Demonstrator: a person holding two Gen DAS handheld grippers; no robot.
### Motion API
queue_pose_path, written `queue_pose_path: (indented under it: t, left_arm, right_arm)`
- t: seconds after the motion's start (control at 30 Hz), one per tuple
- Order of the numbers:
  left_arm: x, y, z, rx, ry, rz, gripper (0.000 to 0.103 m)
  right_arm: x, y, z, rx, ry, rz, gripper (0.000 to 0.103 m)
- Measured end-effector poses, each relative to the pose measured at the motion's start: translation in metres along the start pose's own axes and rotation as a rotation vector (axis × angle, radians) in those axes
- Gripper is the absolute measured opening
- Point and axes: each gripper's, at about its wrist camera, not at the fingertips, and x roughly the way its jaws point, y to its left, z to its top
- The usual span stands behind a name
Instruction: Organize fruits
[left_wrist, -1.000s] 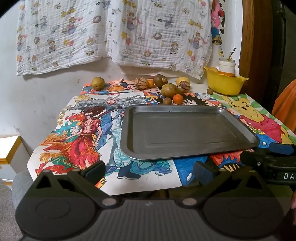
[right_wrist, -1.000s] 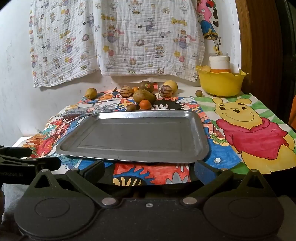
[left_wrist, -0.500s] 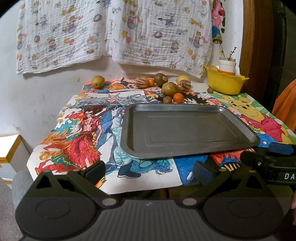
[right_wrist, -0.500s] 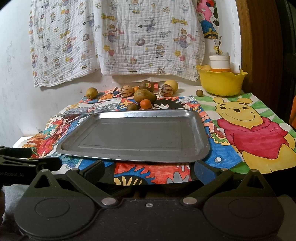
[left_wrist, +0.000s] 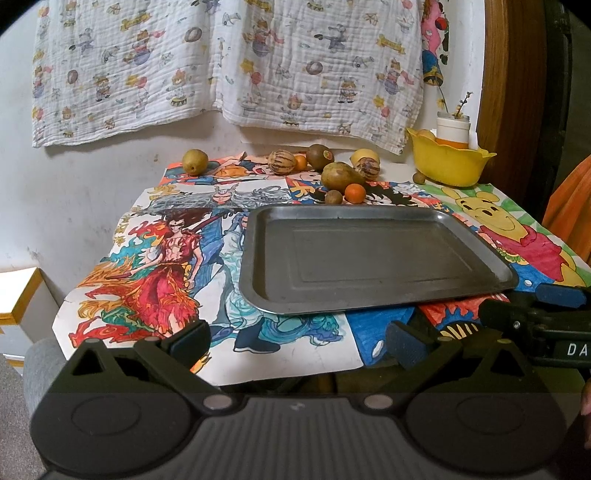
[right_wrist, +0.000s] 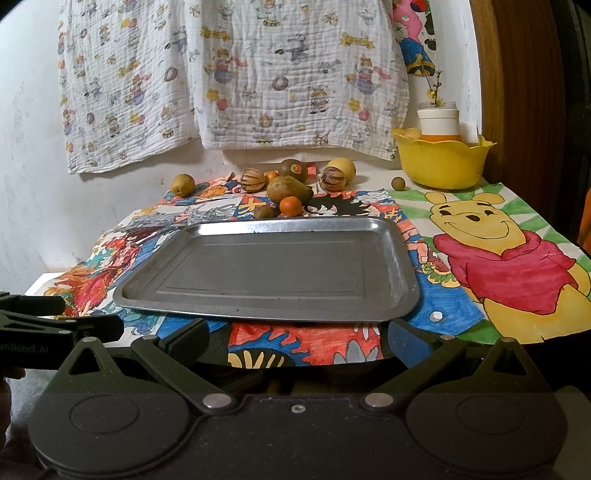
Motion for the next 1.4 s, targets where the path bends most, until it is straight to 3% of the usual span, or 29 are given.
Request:
queue_pose_path:
  t: [1.4]
  left_arm:
    - [0.0038,-0.0009,-0.002,0.011,-0.003,-0.015,0.103]
  right_arm:
    - [-0.002,-0.0046,0.0037,0.019,-0.005,0.005,0.103]
